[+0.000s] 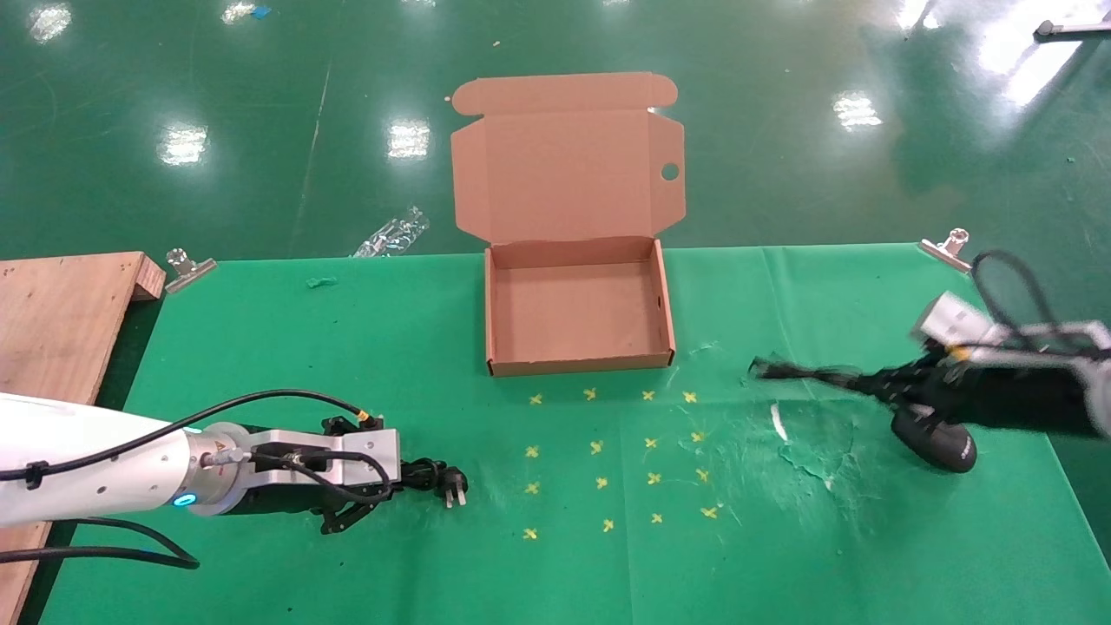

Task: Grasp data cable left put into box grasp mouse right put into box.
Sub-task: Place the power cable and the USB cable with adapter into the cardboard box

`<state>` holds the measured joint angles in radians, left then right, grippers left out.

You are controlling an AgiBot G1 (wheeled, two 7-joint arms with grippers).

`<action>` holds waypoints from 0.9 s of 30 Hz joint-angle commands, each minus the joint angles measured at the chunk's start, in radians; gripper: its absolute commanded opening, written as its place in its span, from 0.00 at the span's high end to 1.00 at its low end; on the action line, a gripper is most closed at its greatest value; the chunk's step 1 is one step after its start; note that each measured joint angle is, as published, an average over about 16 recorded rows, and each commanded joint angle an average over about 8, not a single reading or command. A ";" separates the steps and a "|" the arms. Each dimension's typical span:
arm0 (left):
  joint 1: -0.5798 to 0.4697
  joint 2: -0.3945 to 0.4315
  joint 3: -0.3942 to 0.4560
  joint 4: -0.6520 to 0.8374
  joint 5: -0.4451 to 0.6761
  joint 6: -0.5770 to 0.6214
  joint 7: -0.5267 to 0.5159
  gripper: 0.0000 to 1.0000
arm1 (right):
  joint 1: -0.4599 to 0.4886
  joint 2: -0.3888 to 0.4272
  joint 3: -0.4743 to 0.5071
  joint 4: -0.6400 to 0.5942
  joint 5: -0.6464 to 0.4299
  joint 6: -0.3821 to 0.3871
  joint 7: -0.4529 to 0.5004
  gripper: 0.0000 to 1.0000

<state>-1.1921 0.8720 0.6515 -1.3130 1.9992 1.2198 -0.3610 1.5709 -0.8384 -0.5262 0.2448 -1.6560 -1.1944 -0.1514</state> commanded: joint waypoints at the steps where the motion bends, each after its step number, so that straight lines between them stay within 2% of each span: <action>1: 0.006 0.003 0.003 -0.001 0.008 -0.006 -0.002 1.00 | 0.021 0.015 0.002 0.008 0.001 -0.014 0.013 1.00; 8: -0.141 -0.038 -0.070 0.015 -0.152 0.099 0.014 1.00 | 0.099 0.077 0.024 0.105 0.028 -0.078 0.064 1.00; 11: -0.213 0.002 -0.085 0.054 -0.192 0.118 0.008 1.00 | 0.126 0.094 0.033 0.161 0.038 -0.092 0.095 1.00; 13: -0.246 0.058 -0.081 0.081 -0.188 0.101 0.004 1.00 | 0.144 0.102 0.038 0.203 0.043 -0.099 0.121 1.00; 17: -0.270 0.207 -0.042 0.127 -0.114 0.010 -0.001 1.00 | 0.172 0.116 0.046 0.297 0.051 -0.120 0.182 1.00; 22: -0.252 0.403 0.041 0.221 0.077 -0.178 -0.014 1.00 | 0.200 0.151 0.051 0.446 0.060 -0.168 0.288 1.00; 25: -0.245 0.473 0.110 0.286 0.189 -0.308 -0.040 1.00 | 0.202 0.181 0.055 0.543 0.069 -0.197 0.360 1.00; 27: -0.247 0.494 0.164 0.322 0.243 -0.390 -0.071 0.75 | 0.194 0.199 0.060 0.603 0.077 -0.208 0.407 1.00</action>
<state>-1.4476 1.3383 0.8243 -1.0113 2.2079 0.8499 -0.4483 1.7530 -0.6446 -0.4654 0.8361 -1.5758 -1.3888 0.2485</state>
